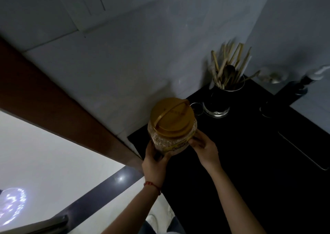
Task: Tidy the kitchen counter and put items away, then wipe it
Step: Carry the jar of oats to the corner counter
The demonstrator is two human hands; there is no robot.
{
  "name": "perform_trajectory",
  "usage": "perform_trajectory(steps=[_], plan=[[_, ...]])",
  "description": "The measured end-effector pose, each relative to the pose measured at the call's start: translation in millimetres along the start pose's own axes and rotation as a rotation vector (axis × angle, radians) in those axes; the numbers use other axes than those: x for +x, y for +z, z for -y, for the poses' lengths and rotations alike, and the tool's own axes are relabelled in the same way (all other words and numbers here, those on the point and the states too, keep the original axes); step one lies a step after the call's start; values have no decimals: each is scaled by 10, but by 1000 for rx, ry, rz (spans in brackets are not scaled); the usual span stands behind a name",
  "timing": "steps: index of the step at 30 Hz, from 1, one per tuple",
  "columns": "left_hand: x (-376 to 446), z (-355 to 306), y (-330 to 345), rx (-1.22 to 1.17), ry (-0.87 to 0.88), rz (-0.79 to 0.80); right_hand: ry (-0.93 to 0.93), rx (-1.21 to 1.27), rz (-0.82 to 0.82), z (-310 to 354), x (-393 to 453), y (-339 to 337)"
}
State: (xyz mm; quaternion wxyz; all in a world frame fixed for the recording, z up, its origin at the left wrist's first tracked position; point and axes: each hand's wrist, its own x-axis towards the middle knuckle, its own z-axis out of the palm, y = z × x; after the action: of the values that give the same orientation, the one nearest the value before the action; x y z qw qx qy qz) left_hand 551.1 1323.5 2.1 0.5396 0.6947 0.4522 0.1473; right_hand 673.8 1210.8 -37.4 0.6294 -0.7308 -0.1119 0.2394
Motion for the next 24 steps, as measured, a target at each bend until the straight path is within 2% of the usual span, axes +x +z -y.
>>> perform_trajectory(steps=[10,14,19,24], plan=[[184,-19,80,-91,-8,-6,-72,-84,46,144,173,72],[173,-10,86,-120,-16,6,-48,-116,36,148,141,95],[176,-11,-8,-119,-48,96,18,-186,-24,143,33,133],[113,82,-205,7,-5,229,110,-189,-112,67,-408,122]])
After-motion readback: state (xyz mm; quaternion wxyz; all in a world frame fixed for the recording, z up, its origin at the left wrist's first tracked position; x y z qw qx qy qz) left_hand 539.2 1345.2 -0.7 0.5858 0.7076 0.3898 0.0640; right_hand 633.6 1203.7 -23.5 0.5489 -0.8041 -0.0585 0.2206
